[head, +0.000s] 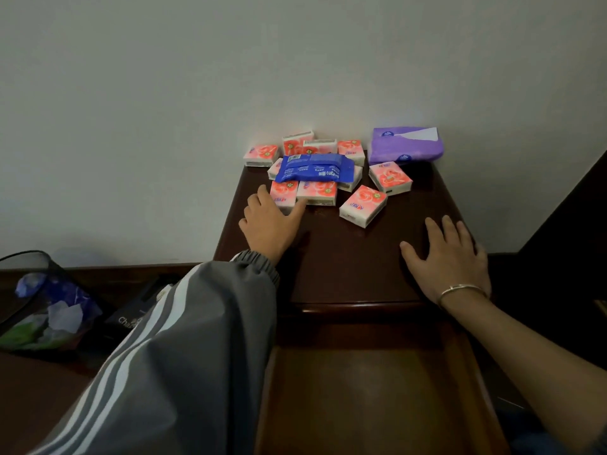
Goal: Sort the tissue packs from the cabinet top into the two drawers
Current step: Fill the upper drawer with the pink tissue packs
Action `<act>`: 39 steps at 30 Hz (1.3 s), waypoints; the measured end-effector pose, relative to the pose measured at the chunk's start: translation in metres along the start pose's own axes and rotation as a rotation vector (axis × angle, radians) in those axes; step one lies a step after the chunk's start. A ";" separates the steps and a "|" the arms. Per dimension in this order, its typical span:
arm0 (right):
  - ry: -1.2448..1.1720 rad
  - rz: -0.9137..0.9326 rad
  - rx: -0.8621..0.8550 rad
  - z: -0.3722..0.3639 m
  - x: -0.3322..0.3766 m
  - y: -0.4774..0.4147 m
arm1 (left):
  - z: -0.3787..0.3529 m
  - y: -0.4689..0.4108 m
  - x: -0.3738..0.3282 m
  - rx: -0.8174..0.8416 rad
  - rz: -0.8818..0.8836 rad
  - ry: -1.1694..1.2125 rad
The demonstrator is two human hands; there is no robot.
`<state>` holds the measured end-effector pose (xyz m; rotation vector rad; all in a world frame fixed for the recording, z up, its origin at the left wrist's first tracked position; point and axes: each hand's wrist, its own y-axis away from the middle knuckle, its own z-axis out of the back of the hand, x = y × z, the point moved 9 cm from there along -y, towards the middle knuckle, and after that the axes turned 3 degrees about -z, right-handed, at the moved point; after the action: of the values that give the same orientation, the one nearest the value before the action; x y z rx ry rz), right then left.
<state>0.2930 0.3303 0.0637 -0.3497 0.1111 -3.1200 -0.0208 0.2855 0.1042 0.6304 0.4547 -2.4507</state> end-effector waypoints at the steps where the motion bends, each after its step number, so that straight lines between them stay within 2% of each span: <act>1: -0.004 0.002 -0.008 0.001 0.000 0.001 | -0.006 -0.006 0.000 0.010 0.043 0.020; 3: -0.008 0.003 -0.015 0.002 0.000 0.001 | -0.012 -0.011 0.001 -0.004 0.083 0.015; 6: -0.003 0.006 -0.009 0.002 0.000 0.002 | -0.010 -0.007 0.007 -0.059 0.044 0.021; 10: -0.015 0.074 -0.030 0.007 0.003 0.007 | 0.000 0.001 0.031 -0.002 0.000 0.137; 14: -0.179 0.131 -0.088 0.024 0.010 0.006 | 0.013 0.016 0.051 -0.027 -0.056 0.274; 16: -0.227 0.240 -0.124 0.037 0.033 -0.004 | 0.017 0.018 0.052 -0.062 -0.067 0.339; 18: -0.184 0.340 -0.104 0.044 0.064 -0.024 | 0.019 0.016 0.051 -0.085 -0.068 0.390; 23: 0.064 0.438 0.047 0.024 0.123 -0.055 | 0.025 0.018 0.055 -0.151 -0.067 0.483; 27: 0.025 0.475 0.115 0.004 0.124 -0.036 | 0.027 0.016 0.060 -0.187 -0.024 0.599; 32: 0.036 0.556 0.057 0.025 0.122 -0.026 | 0.023 0.014 0.059 -0.188 -0.022 0.636; 35: 0.017 0.703 -0.040 0.044 0.158 -0.024 | 0.024 0.014 0.059 -0.202 -0.015 0.655; 37: 0.055 0.802 -0.028 0.038 0.189 -0.020 | 0.025 0.014 0.061 -0.230 -0.014 0.681; 39: 0.107 0.778 0.045 0.018 0.210 -0.020 | 0.026 0.015 0.062 -0.238 -0.002 0.692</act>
<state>0.0922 0.3476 0.1287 -0.0956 0.1353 -2.3625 -0.0663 0.2353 0.0905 1.3632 0.9905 -2.0752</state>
